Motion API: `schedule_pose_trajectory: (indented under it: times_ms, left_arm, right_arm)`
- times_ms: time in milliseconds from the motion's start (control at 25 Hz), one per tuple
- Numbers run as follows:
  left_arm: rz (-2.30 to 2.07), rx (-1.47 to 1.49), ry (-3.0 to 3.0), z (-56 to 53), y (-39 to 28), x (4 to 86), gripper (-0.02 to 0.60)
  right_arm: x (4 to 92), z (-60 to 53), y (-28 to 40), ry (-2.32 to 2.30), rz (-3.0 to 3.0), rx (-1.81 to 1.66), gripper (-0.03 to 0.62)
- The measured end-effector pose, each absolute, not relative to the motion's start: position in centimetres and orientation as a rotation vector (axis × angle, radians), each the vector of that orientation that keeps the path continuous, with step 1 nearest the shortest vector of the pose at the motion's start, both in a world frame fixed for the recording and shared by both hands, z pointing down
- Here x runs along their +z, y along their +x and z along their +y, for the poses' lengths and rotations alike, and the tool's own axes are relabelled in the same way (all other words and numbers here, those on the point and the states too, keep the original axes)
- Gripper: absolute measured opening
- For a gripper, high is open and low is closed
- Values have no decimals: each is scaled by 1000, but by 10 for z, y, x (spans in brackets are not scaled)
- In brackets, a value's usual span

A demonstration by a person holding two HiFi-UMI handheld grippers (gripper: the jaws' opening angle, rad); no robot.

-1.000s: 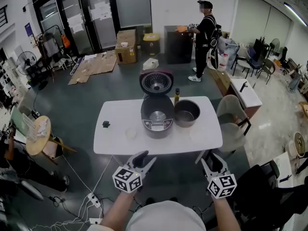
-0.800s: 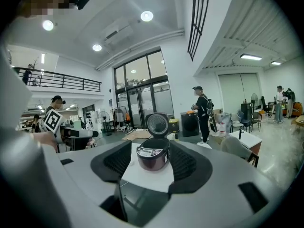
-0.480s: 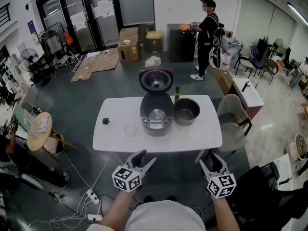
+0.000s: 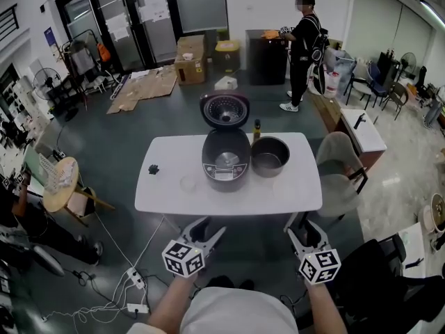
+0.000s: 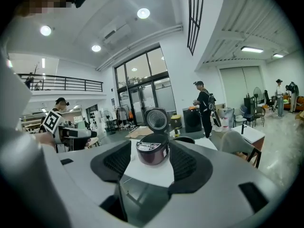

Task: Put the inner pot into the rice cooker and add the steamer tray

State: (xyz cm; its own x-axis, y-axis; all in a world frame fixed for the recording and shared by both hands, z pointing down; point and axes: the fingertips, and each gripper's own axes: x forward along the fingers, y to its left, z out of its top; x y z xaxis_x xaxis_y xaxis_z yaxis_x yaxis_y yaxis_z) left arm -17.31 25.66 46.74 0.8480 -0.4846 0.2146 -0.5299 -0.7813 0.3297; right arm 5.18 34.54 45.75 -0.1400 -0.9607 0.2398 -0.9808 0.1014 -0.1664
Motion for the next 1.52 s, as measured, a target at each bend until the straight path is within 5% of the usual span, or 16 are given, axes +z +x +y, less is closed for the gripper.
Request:
schedule_pose_trajectory:
  times_ms: [600, 1520]
  left_arm:
    - [-758, 224, 2639, 219, -157, 487, 264]
    - [-480, 248, 2678, 9, -96, 488, 264]
  right_arm:
    - [477, 301, 69, 1984, -2234, 447, 264]
    - [478, 112, 92, 2075, -2102, 488, 258]
